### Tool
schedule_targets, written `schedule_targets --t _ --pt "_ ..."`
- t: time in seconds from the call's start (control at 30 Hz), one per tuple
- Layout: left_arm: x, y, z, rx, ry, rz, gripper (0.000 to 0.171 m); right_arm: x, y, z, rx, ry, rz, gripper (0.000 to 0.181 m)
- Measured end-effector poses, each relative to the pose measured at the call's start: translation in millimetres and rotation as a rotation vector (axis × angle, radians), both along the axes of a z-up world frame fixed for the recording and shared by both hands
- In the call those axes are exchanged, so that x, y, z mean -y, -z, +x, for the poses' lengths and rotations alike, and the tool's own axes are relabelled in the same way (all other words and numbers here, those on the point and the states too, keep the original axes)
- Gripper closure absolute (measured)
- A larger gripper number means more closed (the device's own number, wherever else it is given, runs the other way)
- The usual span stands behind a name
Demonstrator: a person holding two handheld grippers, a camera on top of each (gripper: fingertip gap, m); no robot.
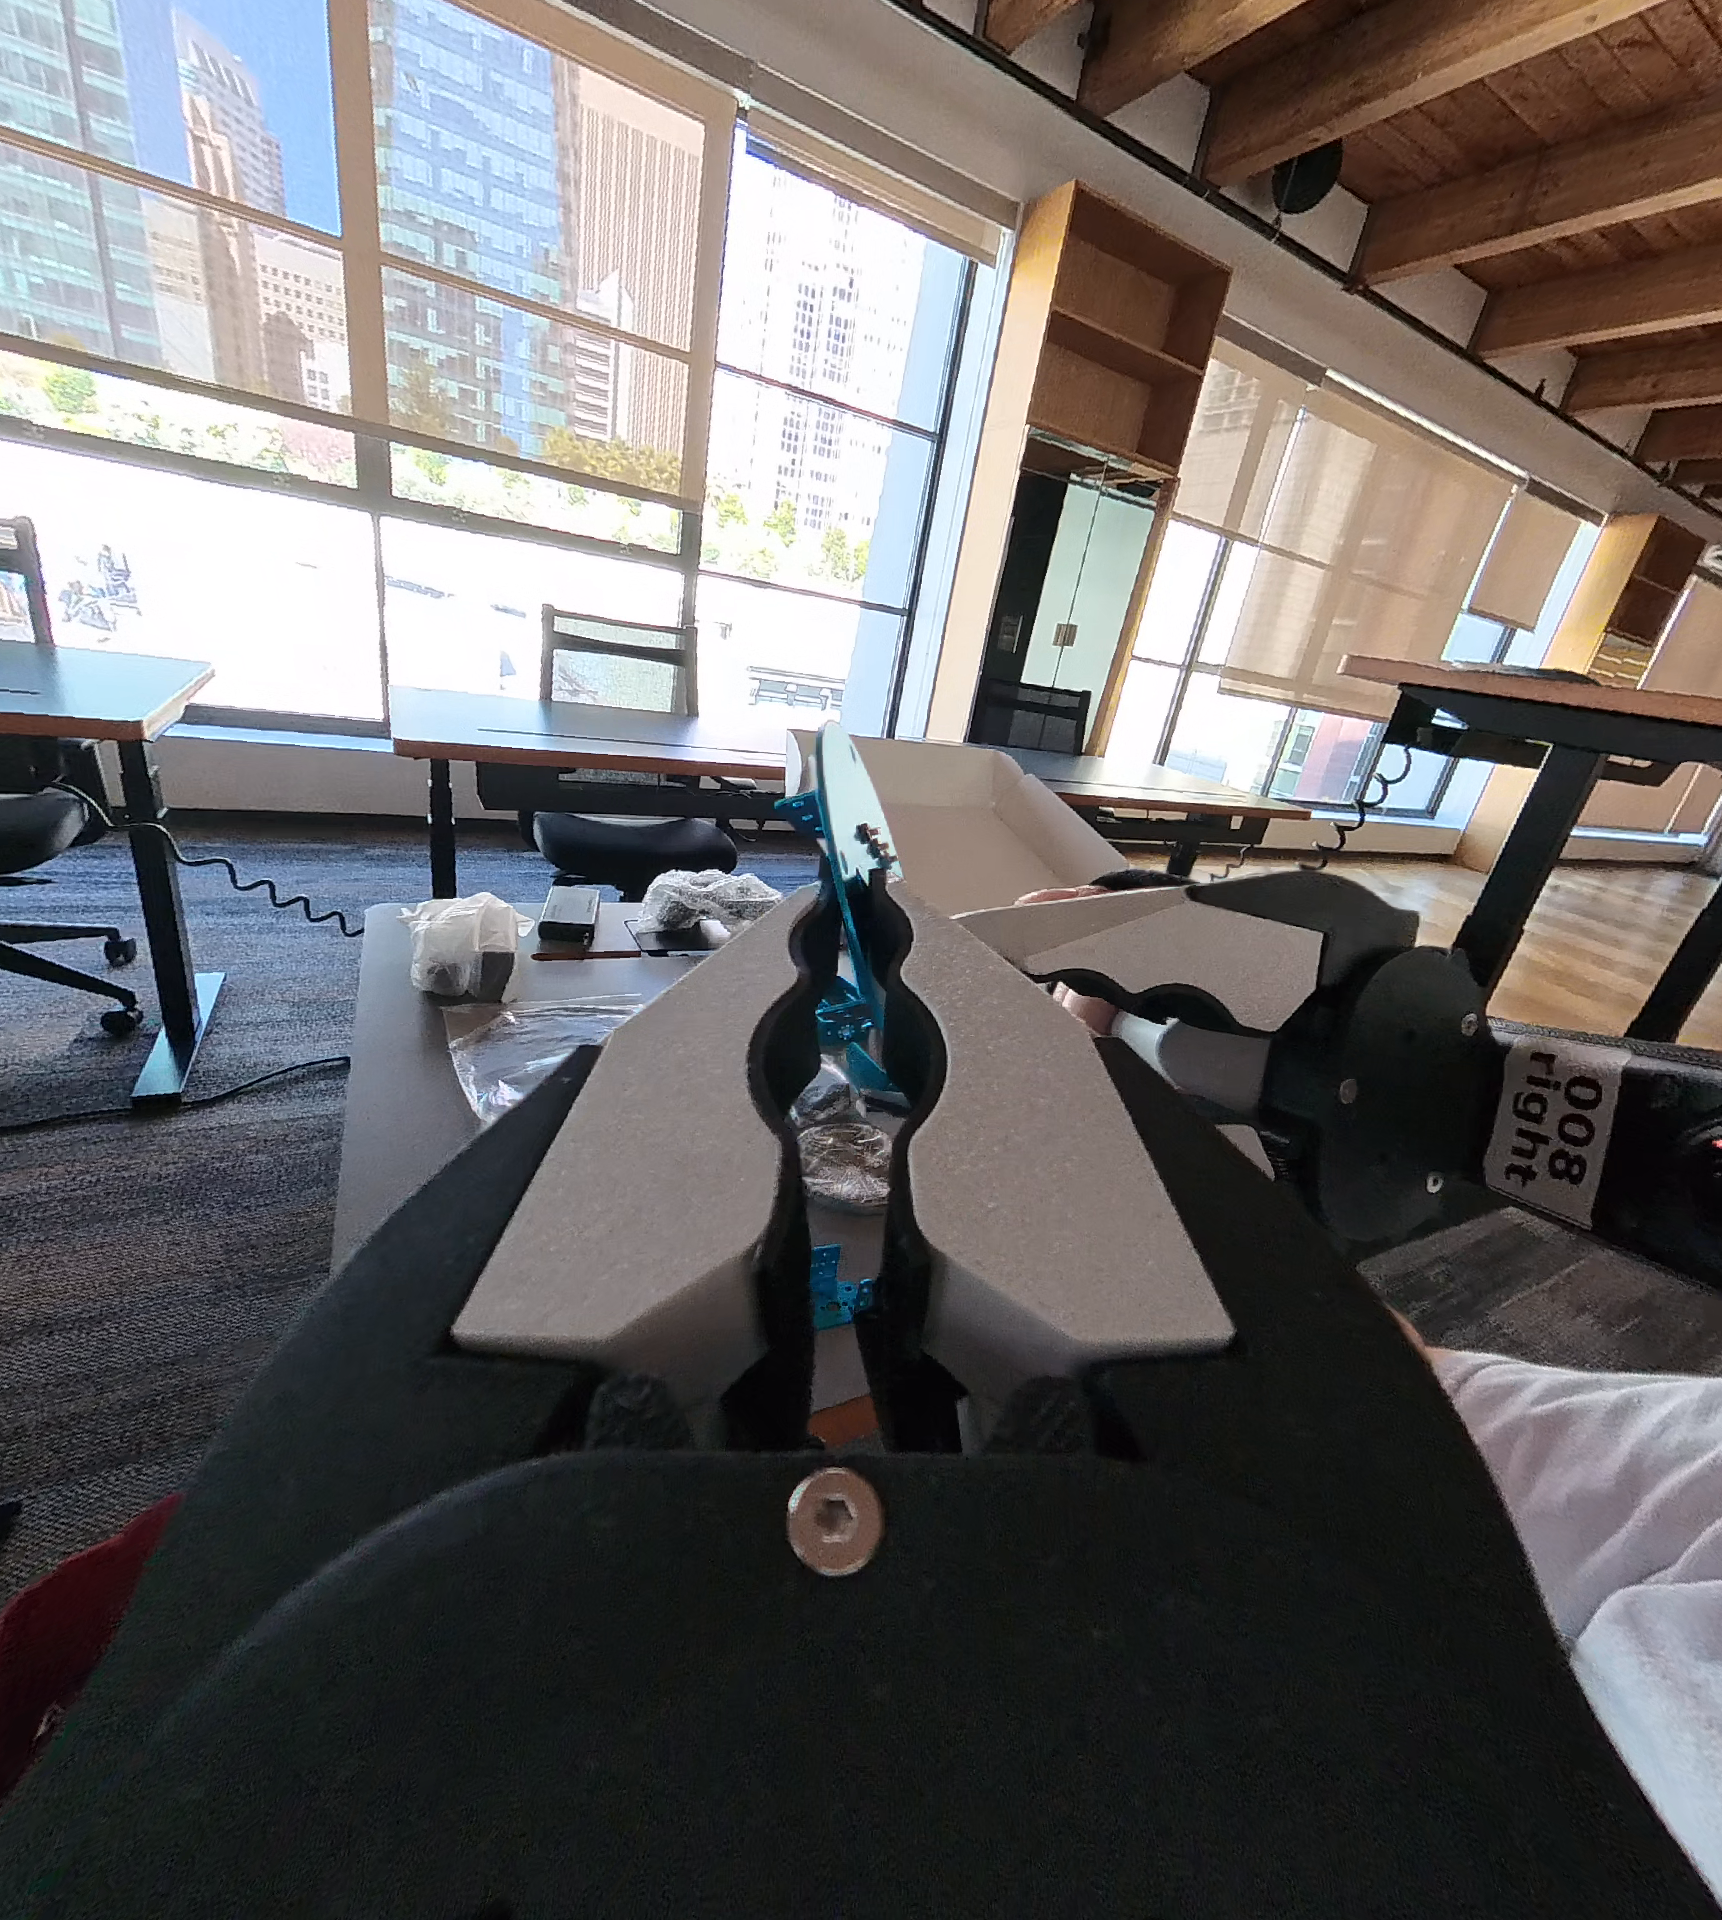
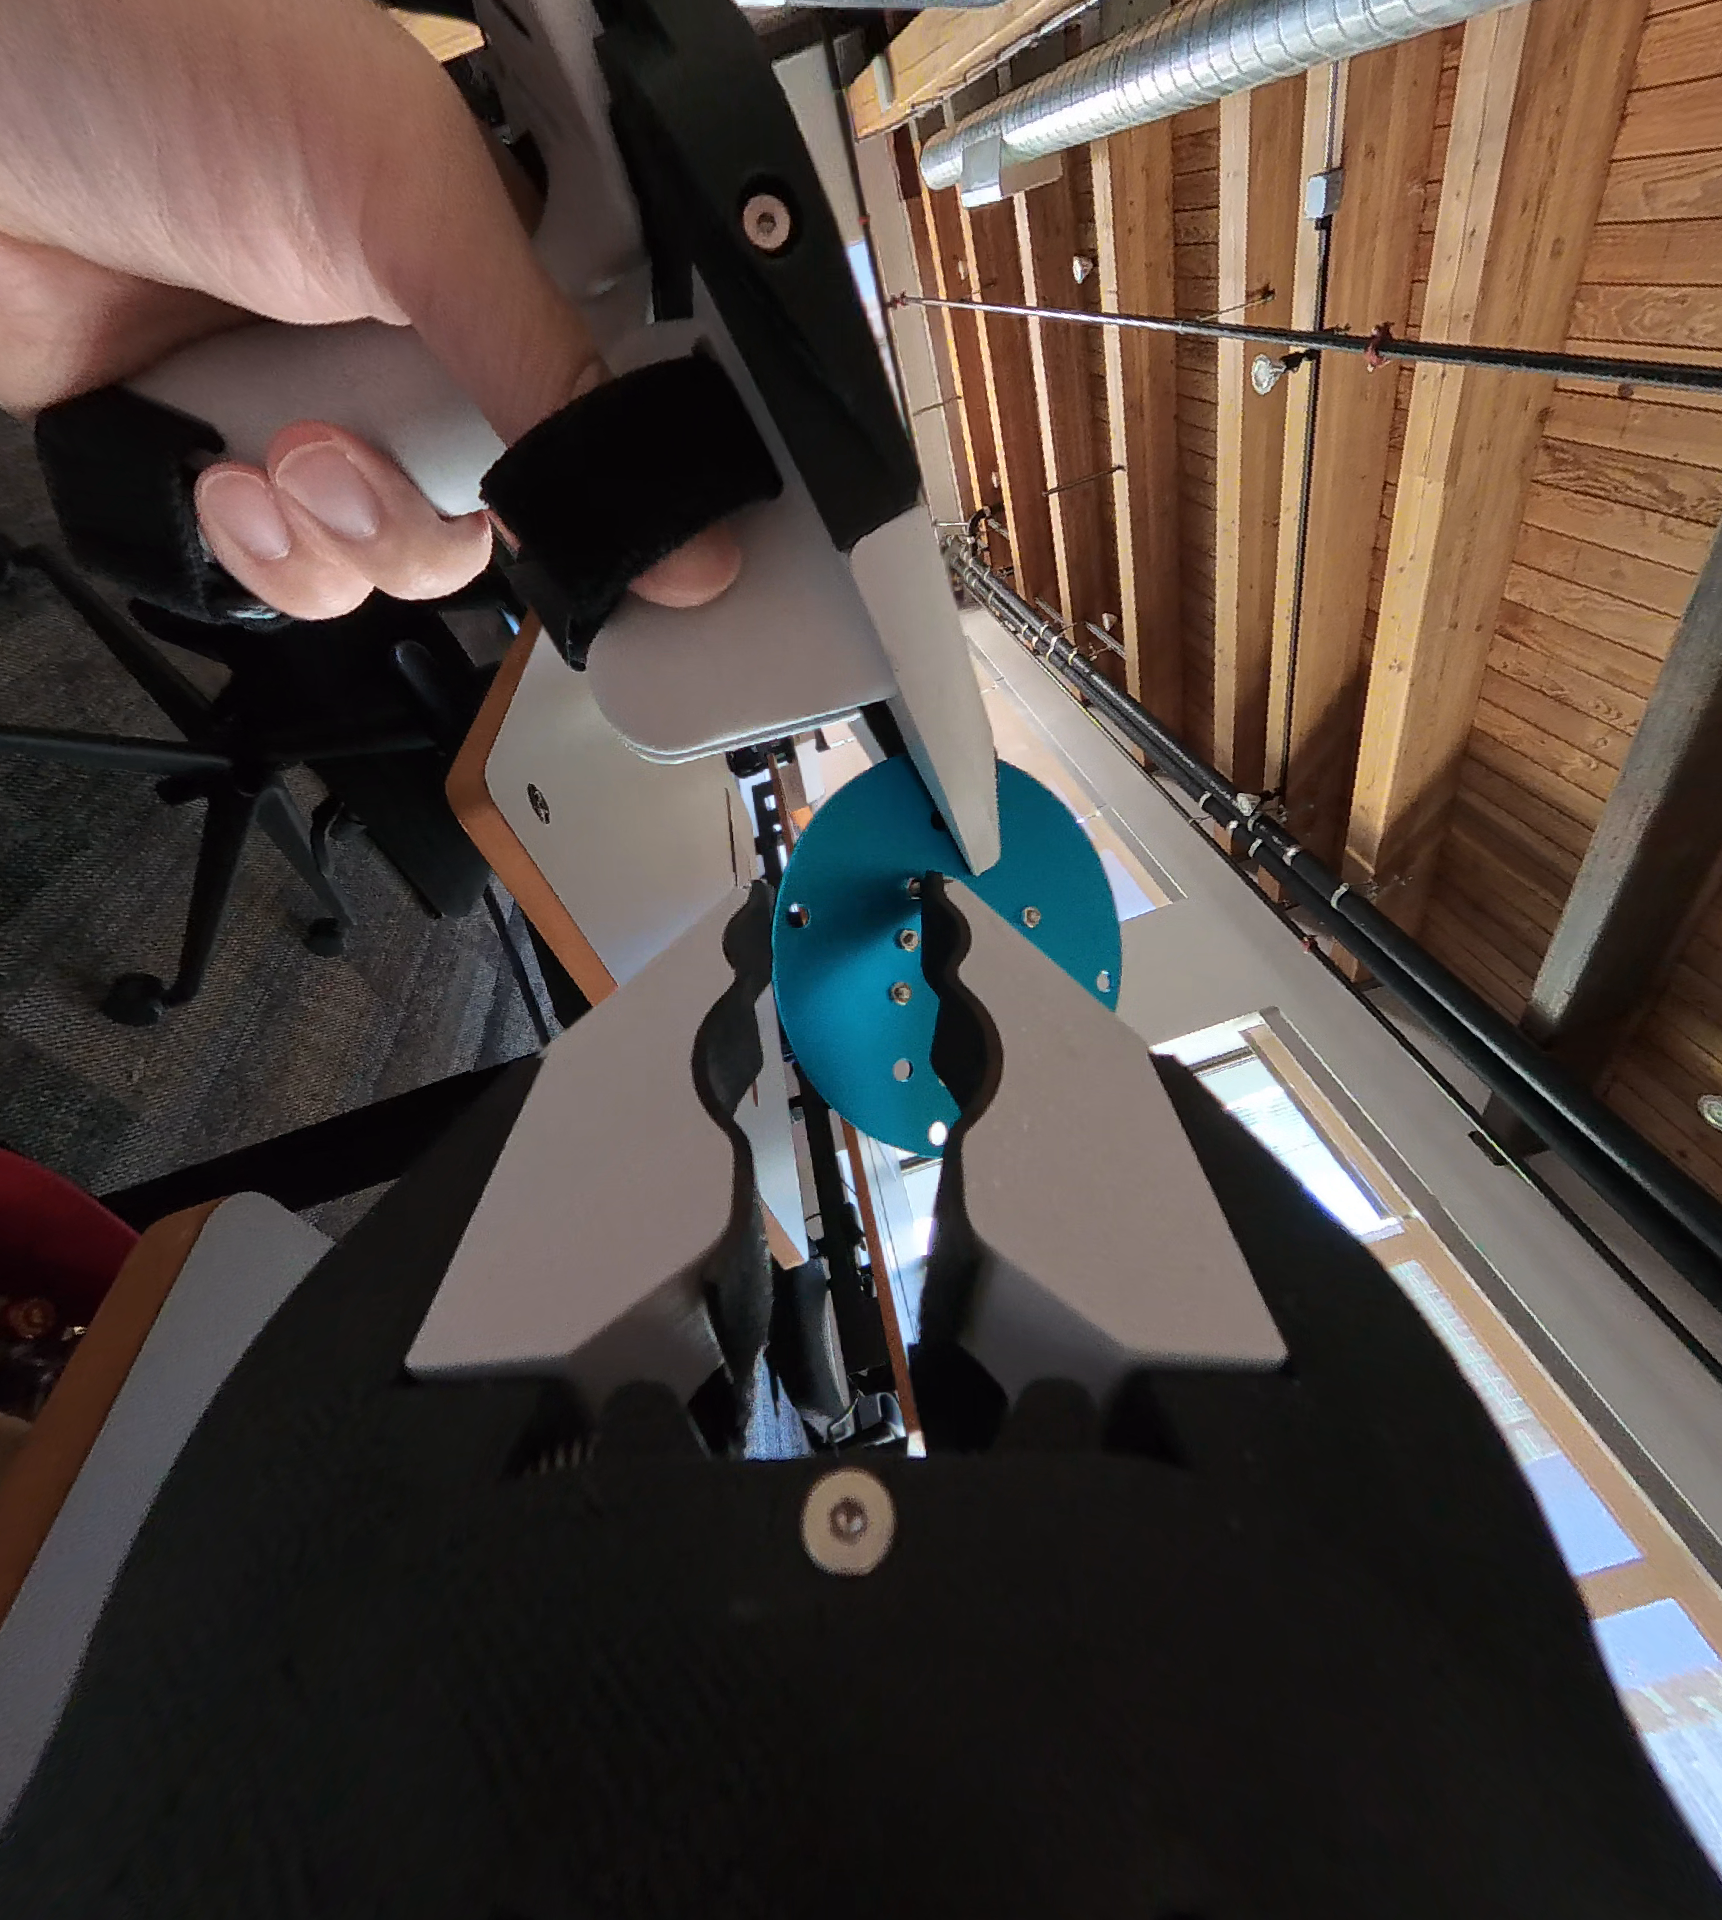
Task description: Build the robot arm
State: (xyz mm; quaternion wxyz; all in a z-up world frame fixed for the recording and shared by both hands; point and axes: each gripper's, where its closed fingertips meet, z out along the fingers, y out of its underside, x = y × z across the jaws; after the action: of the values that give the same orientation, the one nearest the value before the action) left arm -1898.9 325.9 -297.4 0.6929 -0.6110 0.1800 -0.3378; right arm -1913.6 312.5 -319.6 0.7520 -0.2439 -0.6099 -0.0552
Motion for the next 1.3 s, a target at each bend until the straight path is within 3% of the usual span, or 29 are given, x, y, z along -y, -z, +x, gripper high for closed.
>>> schedule_targets --t 0.4,0.43,0.6,0.73,0.8,0.87,0.97,1.0,1.03,1.1,1.17,1.3 --pt "-4 3 -2 0.015 -0.018 -0.003 0.169 -2 2 0 -0.022 0.007 -0.048 0.155" --pt "-6 4 -6 0.020 -0.036 -0.005 0.167 -1 1 1 -0.027 0.005 -0.049 0.165" --pt "-3 2 -4 0.080 0.039 -0.012 0.168 4 0 1 -0.063 -0.010 -0.032 0.166" --pt "-15 22 -28 0.054 -0.058 -0.033 0.169 16 0 18 -0.150 -0.145 -0.103 0.156" --pt "-15 36 -37 0.062 -0.042 -0.053 0.169 8 6 34 -0.180 -0.235 -0.284 0.163" --pt "-15 50 -42 0.110 0.001 -0.081 0.169 -25 14 45 -0.263 -0.279 -0.607 0.161" --pt "-18 62 -44 0.168 0.038 -0.055 0.169 -30 31 36 -0.375 -0.644 -1.315 0.158" --pt "-18 65 -42 0.186 0.056 -0.049 0.169 -29 34 31 -0.424 -0.758 -1.471 0.160" --pt "-19 68 -41 0.202 0.073 -0.056 0.169 -35 45 22 -0.448 -0.772 -1.565 0.163" --pt "-20 70 -42 0.248 0.093 -0.057 0.169 -43 65 5 -0.470 -0.736 -1.607 0.153" --pt "-21 70 -42 0.272 0.109 -0.066 0.169 -35 67 -3 -0.487 -0.847 -1.670 0.154" --pt "-20 70 -40 0.277 0.120 -0.070 0.169 -33 81 -16 -0.500 -0.925 -1.800 0.160"
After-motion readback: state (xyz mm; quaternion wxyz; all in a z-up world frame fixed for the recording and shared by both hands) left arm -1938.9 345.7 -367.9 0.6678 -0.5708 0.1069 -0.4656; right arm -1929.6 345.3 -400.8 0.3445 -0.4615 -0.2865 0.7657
